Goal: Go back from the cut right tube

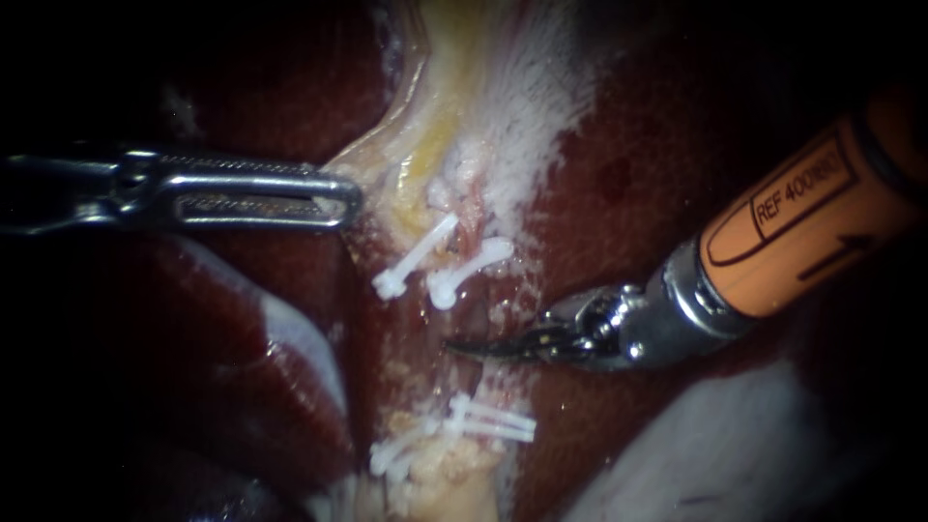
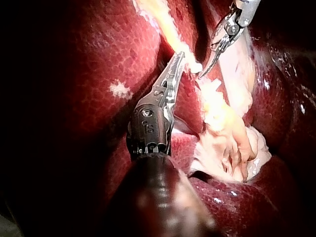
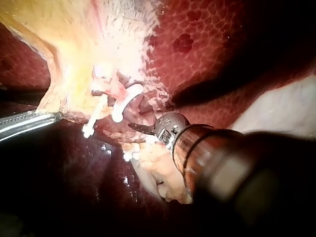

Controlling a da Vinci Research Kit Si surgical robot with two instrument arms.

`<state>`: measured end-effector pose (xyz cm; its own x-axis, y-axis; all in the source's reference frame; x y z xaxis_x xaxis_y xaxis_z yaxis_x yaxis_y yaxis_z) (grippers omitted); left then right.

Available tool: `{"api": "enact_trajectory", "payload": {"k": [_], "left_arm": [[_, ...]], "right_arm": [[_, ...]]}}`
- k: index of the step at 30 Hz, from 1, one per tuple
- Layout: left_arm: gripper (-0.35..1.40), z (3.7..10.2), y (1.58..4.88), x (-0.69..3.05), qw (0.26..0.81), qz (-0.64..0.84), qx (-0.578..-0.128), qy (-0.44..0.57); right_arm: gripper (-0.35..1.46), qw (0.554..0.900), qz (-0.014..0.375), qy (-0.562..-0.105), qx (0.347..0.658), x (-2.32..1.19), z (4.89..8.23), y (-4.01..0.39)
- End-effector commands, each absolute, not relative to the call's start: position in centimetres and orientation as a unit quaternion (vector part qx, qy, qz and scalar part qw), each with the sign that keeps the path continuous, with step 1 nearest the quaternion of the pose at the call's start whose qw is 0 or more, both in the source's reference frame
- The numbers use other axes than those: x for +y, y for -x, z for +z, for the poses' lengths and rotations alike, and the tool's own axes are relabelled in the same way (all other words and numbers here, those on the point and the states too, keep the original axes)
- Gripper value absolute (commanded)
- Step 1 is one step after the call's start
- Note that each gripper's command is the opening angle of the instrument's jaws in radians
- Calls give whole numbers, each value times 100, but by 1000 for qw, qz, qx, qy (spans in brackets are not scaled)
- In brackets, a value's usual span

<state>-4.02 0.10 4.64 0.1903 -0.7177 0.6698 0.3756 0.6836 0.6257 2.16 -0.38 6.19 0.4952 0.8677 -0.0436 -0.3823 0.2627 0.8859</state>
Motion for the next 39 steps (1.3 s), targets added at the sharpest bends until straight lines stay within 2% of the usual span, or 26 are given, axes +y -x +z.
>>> {"api": "enact_trajectory", "payload": {"k": [1, 9, 15, 18, 22, 31, 39], "left_arm": [[-35, 463, 402, 9, 754, -362, -523, -164], [-35, 463, 403, 9, 754, -363, -523, -163], [-35, 463, 403, 9, 754, -363, -523, -163], [-35, 463, 403, 9, 754, -363, -523, -163], [-35, 464, 403, 9, 754, -362, -523, -163], [-35, 464, 403, 9, 754, -362, -523, -163], [-35, 465, 403, 9, 754, -362, -523, -163]], "right_arm": [[-35, 745, 419, -439, 277, -38, 619, -216], [-35, 731, 444, -449, 260, -41, 622, -217], [-35, 728, 448, -450, 258, -41, 622, -218], [-5, 728, 449, -450, 258, -41, 622, -219], [24, 727, 449, -450, 259, -41, 622, -222], [46, 727, 447, -451, 262, -40, 623, -222], [52, 735, 433, -446, 271, -39, 623, -220]]}}
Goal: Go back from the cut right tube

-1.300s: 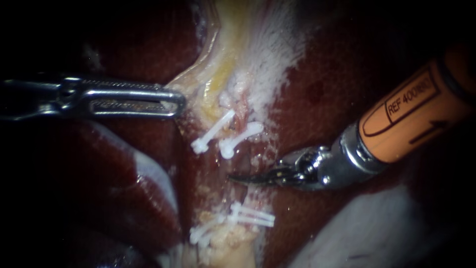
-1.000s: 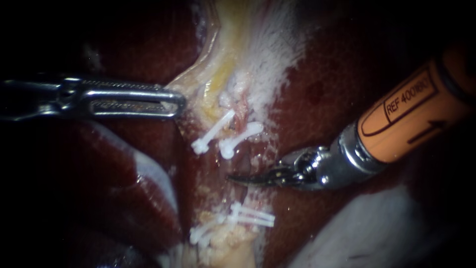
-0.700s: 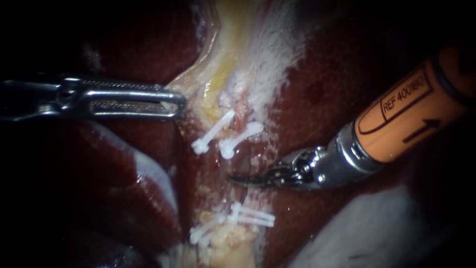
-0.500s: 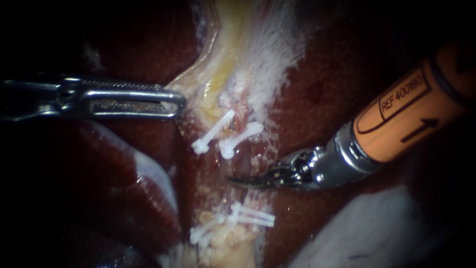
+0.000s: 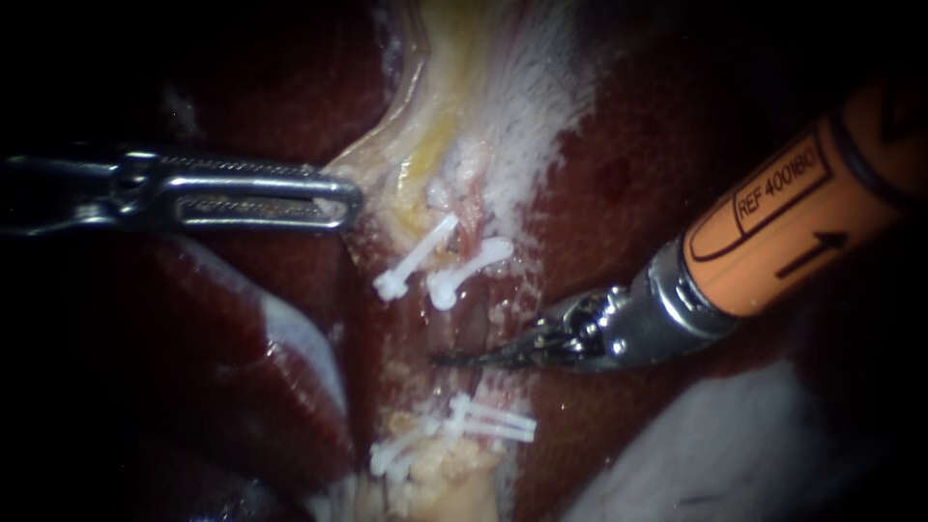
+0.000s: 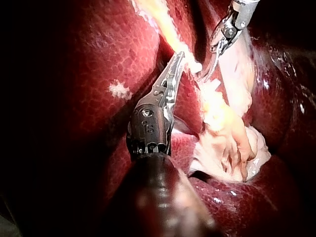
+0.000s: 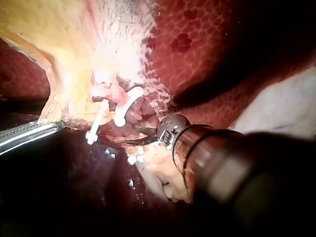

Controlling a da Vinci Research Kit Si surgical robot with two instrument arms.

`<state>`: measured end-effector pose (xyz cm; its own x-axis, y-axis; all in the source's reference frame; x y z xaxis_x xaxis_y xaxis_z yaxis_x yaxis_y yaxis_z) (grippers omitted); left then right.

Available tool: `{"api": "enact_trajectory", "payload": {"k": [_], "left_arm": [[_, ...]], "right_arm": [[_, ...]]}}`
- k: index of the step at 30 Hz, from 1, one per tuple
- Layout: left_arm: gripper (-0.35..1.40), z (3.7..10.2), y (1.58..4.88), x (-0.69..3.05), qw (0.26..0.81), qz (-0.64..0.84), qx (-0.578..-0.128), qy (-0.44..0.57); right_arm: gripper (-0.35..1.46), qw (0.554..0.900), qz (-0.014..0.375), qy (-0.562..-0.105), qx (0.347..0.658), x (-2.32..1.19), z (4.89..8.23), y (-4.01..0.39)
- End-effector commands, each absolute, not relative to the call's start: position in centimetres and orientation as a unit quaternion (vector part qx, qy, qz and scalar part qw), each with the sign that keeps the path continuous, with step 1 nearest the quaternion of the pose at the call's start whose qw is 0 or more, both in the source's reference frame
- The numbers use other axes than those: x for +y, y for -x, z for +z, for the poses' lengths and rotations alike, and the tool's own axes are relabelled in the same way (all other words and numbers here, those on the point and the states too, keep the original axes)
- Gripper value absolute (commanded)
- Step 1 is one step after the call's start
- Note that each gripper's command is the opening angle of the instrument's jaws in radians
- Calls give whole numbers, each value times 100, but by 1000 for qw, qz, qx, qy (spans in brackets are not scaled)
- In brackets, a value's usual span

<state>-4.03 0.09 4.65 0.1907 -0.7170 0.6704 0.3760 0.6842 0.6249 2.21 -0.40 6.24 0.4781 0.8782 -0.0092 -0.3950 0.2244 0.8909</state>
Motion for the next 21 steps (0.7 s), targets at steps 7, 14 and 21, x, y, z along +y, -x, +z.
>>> {"api": "enact_trajectory", "payload": {"k": [7, 14, 21], "left_arm": [[-35, 468, 401, 9, 754, -362, -523, -163], [-35, 472, 400, 10, 754, -361, -523, -163], [-35, 476, 397, 11, 755, -360, -523, -164]], "right_arm": [[68, 756, 394, -433, 294, -36, 625, -209], [91, 787, 329, -398, 337, -28, 630, -189], [116, 818, 279, -326, 383, -11, 625, -162]]}}
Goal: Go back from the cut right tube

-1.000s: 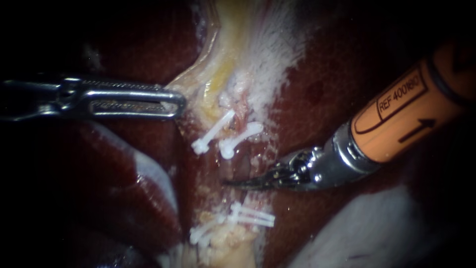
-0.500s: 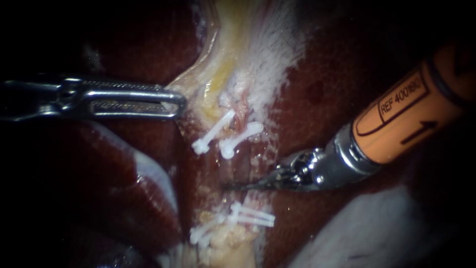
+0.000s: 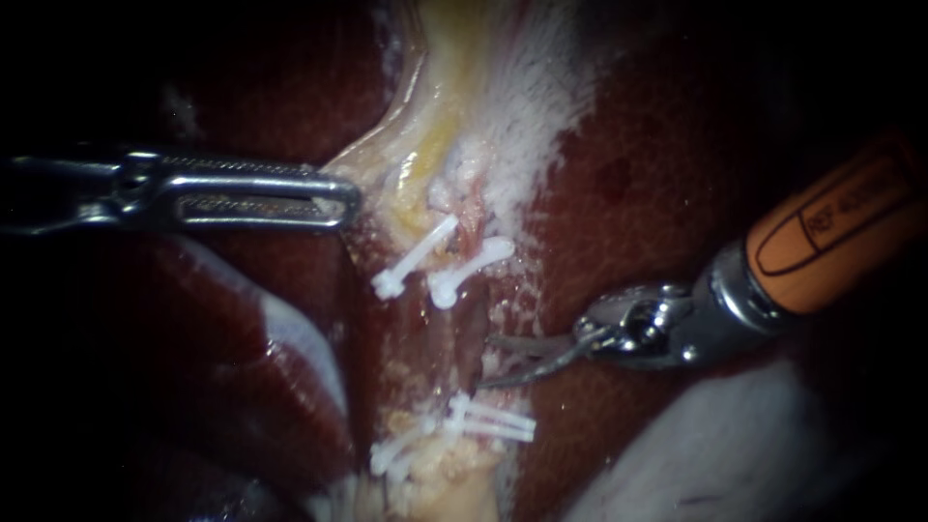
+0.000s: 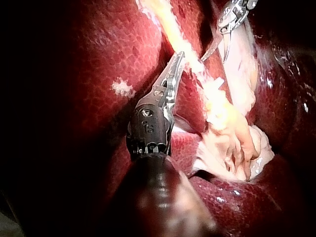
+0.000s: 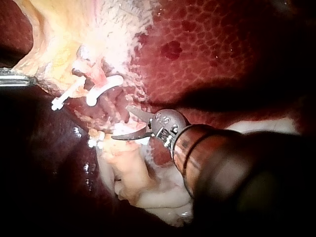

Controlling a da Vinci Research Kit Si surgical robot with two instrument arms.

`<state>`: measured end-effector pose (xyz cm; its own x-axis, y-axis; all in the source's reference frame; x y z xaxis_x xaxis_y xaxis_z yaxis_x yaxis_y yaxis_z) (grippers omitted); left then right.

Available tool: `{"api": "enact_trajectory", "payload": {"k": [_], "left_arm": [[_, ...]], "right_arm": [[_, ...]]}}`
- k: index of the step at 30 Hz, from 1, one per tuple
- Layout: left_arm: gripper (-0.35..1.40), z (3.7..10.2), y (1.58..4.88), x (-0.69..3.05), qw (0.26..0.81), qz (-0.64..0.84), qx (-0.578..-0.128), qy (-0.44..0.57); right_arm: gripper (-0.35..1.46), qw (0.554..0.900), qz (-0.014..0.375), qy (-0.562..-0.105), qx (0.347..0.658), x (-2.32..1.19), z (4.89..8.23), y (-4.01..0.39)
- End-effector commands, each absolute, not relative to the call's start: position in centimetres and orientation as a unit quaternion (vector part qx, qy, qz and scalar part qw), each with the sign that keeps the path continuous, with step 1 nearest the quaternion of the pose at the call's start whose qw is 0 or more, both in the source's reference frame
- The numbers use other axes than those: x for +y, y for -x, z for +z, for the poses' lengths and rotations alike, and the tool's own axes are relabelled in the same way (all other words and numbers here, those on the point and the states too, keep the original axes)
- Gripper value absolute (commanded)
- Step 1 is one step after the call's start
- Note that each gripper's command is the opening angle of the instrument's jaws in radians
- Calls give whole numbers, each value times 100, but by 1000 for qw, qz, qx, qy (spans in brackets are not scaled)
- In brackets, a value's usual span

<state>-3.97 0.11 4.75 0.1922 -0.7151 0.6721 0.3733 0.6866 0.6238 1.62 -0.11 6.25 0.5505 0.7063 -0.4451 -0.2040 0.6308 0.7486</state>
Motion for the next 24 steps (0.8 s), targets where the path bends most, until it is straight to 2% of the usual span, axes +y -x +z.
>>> {"api": "enact_trajectory", "payload": {"k": [1, 8, 14, 24], "left_arm": [[-35, 476, 397, 11, 755, -360, -523, -164], [-35, 478, 396, 11, 755, -360, -524, -164], [-35, 478, 396, 11, 755, -360, -524, -164], [-35, 479, 394, 12, 755, -360, -524, -164]], "right_arm": [[118, 822, 269, -319, 388, -8, 624, -159], [133, 844, 213, -264, 416, 11, 612, -138], [143, 855, 188, -224, 427, 15, 609, -131], [143, 860, 166, -212, 434, 15, 608, -123]]}}
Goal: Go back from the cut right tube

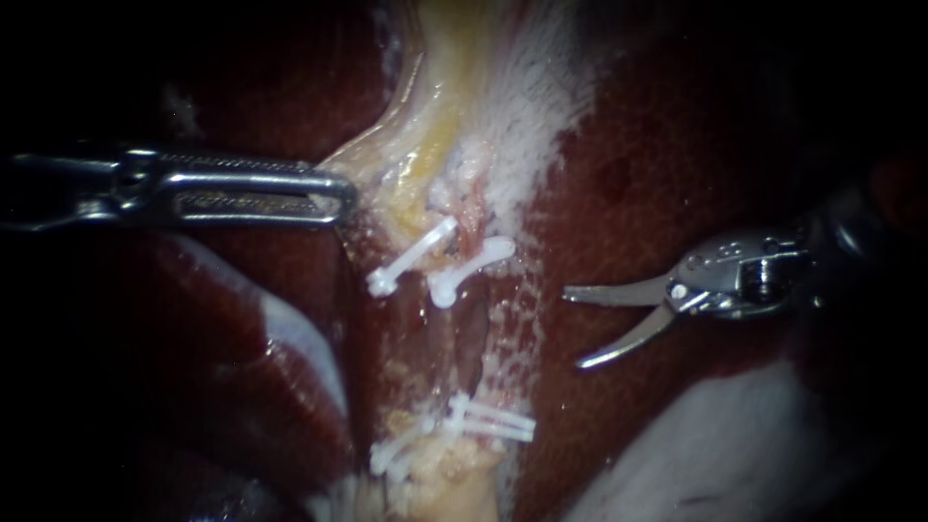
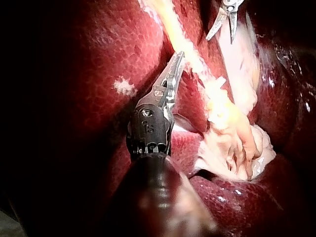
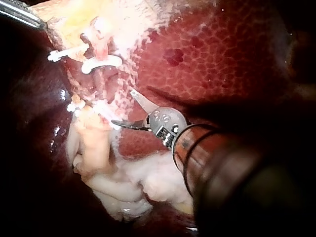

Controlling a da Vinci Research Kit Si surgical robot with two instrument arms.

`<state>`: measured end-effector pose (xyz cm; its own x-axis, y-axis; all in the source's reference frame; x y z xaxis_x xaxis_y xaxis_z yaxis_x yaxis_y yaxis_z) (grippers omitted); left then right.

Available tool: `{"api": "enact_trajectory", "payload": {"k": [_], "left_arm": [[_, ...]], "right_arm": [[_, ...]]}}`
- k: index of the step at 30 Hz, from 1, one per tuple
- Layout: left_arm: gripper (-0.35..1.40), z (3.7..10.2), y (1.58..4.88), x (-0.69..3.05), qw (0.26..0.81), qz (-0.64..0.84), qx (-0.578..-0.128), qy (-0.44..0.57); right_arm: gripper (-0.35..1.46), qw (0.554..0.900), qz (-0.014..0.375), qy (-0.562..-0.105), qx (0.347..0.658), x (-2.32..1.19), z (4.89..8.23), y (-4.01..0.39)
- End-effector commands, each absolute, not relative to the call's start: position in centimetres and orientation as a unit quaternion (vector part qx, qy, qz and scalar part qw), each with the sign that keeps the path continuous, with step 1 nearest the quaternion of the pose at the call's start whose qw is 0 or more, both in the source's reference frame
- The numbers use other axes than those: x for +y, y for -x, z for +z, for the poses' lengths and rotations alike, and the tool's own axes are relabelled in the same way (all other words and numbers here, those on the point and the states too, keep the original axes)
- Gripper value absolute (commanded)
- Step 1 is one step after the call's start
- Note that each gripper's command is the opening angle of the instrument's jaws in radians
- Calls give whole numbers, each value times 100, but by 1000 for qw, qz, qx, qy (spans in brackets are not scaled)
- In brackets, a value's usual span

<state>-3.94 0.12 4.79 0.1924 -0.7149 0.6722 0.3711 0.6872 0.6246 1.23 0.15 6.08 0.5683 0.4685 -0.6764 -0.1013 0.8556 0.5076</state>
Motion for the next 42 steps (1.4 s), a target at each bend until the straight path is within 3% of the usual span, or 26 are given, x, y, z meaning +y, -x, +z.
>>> {"api": "enact_trajectory", "payload": {"k": [1, 26, 42], "left_arm": [[-35, 480, 394, 13, 755, -360, -524, -164], [-35, 538, 426, -21, 773, -357, -490, -185], [-35, 546, 427, -22, 774, -358, -486, -190]], "right_arm": [[143, 860, 166, -212, 434, 15, 608, -123], [143, 860, 167, -211, 434, 12, 606, -123], [143, 860, 167, -211, 434, 11, 605, -123]]}}
